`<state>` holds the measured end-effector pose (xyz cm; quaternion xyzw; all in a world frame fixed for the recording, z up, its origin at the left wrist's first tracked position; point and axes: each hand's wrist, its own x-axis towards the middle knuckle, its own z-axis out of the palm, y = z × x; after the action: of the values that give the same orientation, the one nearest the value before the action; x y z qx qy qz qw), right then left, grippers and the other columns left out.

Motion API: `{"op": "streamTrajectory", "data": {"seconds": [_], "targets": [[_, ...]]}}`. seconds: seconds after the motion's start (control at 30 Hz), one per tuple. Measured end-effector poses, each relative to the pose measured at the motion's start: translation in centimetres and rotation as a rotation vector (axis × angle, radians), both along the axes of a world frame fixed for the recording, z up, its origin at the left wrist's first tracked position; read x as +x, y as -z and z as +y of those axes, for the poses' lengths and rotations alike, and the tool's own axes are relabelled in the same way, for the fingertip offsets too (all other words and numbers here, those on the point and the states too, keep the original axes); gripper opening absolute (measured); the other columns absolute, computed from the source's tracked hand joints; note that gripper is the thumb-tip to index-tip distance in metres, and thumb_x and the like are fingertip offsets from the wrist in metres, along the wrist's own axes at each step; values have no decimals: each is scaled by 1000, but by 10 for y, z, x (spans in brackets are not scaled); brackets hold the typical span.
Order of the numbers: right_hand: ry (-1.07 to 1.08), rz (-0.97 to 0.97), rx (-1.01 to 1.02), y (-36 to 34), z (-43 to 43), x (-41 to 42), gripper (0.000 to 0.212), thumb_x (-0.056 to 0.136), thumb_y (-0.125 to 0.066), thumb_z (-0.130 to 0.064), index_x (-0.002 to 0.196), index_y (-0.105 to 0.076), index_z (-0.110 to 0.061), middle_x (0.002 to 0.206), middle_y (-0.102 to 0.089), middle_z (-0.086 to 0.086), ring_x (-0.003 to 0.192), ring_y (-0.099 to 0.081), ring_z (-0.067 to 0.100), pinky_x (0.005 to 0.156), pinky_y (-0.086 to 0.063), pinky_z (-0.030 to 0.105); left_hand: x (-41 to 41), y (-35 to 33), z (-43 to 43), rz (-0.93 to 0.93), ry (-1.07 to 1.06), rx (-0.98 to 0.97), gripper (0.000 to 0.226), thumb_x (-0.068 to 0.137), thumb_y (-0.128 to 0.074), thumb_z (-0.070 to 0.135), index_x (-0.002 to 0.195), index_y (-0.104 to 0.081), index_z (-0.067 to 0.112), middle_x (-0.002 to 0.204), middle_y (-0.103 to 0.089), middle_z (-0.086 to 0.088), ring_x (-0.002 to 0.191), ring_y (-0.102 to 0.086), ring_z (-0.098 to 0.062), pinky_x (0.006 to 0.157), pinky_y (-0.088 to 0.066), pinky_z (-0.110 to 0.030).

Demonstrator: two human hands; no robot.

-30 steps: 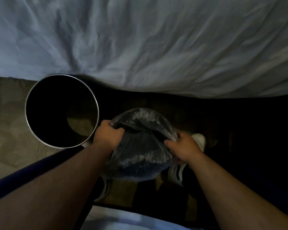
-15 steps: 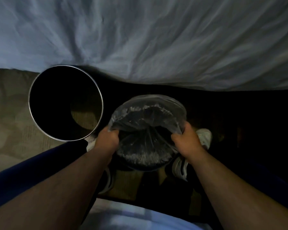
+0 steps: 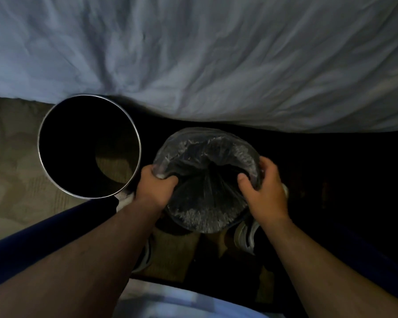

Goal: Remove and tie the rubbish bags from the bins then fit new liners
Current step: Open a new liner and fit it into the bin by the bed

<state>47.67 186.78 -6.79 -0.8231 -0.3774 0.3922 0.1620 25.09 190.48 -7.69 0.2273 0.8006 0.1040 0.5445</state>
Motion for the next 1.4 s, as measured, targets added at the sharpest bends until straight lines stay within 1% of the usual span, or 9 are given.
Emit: {"op": "streamTrajectory", "data": {"seconds": [0.1,0.27,0.4,0.53,0.63,0.97,1.1,1.27,1.4], "targets": [[93,247,-133,2,9,-9,54,97,-58,-47,144,-42,-27,120,-57,-8,113,-56,13,86,-42,26,-1,5,1,-75,23,-31,57,75,-75,32,127,-54,22,112,-65,-1,101,-62,-22,96,-50,-40],[260,333,-203,11,16,-4,57,99,-49,-51,147,-42,-20,135,-56,3,116,-53,19,91,-38,30,-2,4,4,-128,-7,-126,45,73,-75,47,110,-64,24,111,-68,-4,105,-63,-29,102,-49,-46],[196,67,-148,-3,18,-7,63,99,-50,-50,152,-37,-18,153,-41,8,135,-45,26,108,-37,37,-2,-5,6,-149,-7,-147,90,52,-77,67,129,-58,24,116,-67,-3,105,-64,-28,100,-50,-47],[139,-170,-65,-32,20,-15,51,100,-50,-44,144,-46,-18,148,-42,11,133,-43,28,101,-37,36,-10,-35,10,-146,38,-131,85,65,-78,61,133,-53,18,115,-68,-5,102,-66,-29,97,-52,-46],[65,-200,-33,-52,16,-28,41,100,-50,-43,132,-54,-19,134,-50,7,123,-50,27,90,-36,31,-27,-64,13,-113,77,-145,94,75,-74,59,147,-39,10,134,-59,-11,116,-60,-31,99,-49,-40],[-66,91,49,-92,18,-122,11,100,-53,-37,99,-57,-27,112,-55,0,96,-52,14,74,-35,26,-131,-162,24,-114,153,38,32,94,-60,45,116,-64,23,112,-65,1,101,-59,-17,92,-47,-37],[-52,308,-91,-92,27,-159,21,99,-52,-45,106,-62,-28,108,-63,1,97,-60,16,73,-44,30,-172,-166,23,5,198,63,49,95,-59,42,136,-56,16,131,-59,-5,117,-55,-24,102,-47,-41],[-88,402,-307,-66,33,-199,28,96,-54,-52,104,-63,-27,95,-72,7,85,-71,24,64,-54,31,-195,-151,28,130,383,-24,42,95,-58,38,125,-62,10,114,-60,-5,97,-54,-19,89,-45,-31],[-71,471,-530,-38,41,-219,35,96,-54,-52,117,-53,-24,101,-71,11,86,-74,27,67,-60,34,-202,-135,40,220,480,-85,47,94,-55,42,126,-60,8,117,-63,-9,106,-57,-26,90,-47,-33]]}}
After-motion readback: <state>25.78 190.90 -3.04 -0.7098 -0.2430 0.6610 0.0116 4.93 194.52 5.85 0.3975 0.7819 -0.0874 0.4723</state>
